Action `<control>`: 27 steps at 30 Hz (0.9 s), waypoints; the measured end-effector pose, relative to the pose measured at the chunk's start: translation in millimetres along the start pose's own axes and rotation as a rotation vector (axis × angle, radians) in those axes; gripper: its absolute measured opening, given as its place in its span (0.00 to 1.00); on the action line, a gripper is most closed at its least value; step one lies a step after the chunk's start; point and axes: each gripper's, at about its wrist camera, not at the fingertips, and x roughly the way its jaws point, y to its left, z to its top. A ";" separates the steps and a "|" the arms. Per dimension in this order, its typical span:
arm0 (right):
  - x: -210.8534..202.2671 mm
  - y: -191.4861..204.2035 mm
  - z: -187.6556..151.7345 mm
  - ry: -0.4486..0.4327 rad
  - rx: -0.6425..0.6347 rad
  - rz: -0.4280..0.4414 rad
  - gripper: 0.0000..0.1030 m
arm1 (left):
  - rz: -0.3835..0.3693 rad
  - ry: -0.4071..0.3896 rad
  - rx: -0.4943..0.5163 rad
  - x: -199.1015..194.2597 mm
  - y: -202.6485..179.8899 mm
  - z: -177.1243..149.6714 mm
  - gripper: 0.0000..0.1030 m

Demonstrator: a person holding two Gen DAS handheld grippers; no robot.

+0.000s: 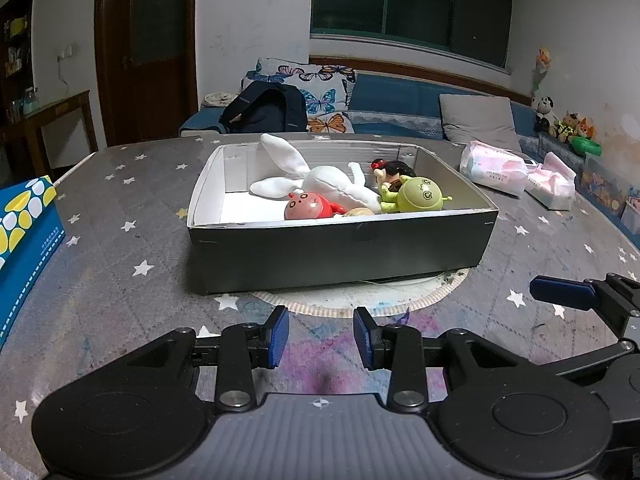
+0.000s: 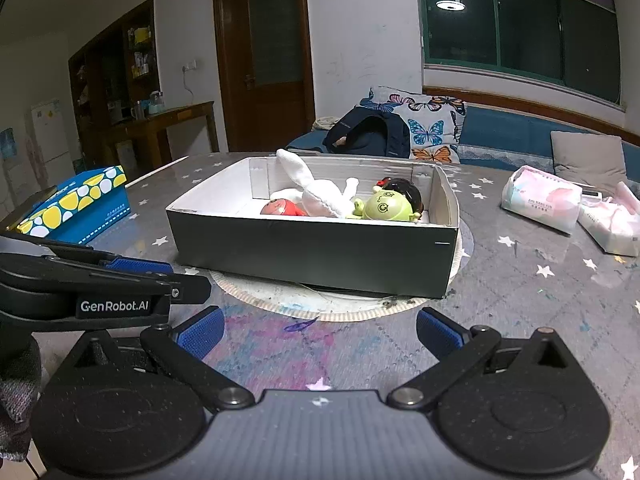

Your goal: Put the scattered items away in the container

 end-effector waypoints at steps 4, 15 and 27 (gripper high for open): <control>-0.6 1.4 -1.4 0.003 -0.004 0.000 1.00 | 0.005 0.004 -0.003 -0.9 -0.4 -1.9 0.36; -1.8 6.0 -4.3 0.008 -0.014 0.005 1.00 | 0.028 0.011 0.003 -5.3 -0.6 -6.4 0.36; 7.1 4.9 -2.1 0.026 -0.012 0.002 1.00 | 0.044 0.023 0.008 1.4 0.2 -2.3 0.36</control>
